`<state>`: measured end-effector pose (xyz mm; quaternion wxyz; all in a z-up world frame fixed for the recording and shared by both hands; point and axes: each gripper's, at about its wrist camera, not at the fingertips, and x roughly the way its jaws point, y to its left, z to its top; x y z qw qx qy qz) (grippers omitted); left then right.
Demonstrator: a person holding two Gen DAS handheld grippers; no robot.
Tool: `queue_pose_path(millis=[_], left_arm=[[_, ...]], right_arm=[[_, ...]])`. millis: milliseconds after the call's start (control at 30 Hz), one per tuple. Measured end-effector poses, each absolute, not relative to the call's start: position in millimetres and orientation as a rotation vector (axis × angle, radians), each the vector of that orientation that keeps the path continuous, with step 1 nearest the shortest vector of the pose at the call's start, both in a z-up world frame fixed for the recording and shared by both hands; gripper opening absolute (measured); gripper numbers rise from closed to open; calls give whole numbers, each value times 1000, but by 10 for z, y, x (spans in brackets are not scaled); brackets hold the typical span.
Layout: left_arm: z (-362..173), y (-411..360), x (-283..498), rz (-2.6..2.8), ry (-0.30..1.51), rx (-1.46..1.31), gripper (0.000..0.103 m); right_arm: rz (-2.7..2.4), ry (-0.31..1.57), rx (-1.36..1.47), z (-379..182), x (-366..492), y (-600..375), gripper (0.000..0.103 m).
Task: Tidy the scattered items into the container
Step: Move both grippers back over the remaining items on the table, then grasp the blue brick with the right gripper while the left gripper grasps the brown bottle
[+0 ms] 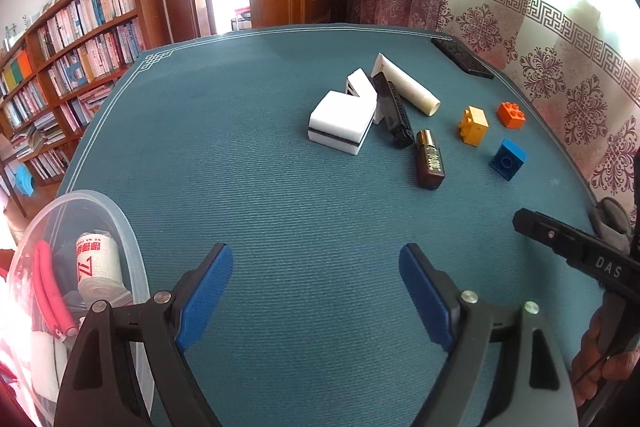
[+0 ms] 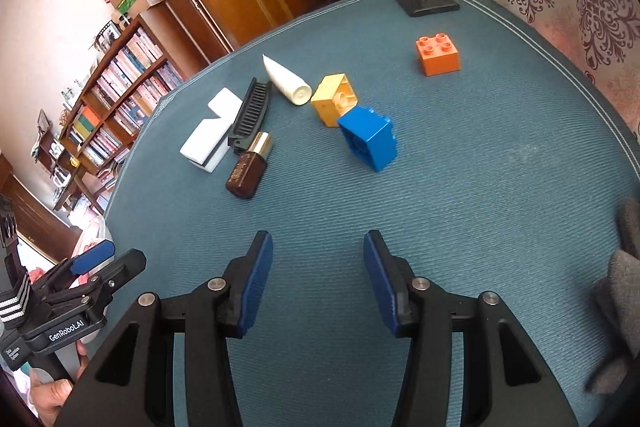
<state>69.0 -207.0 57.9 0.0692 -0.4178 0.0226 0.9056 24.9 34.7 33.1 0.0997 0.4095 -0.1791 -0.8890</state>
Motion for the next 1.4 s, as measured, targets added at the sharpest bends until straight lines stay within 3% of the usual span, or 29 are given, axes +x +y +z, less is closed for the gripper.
queue_pose_path(millis=[800,933,1400], left_arm=[[430,-1803,439,2657,85,-1341,88],[409,-1692,320,2645,79,-1349,88],[367,-1218,-23,2663,141,-1284,87]], right_arm=[[-2732,-380,1185,315,-416,469,51],[-2764,-384,1183,308,-386,475,40],[-2774,-468,1168,278,-395,597,40]])
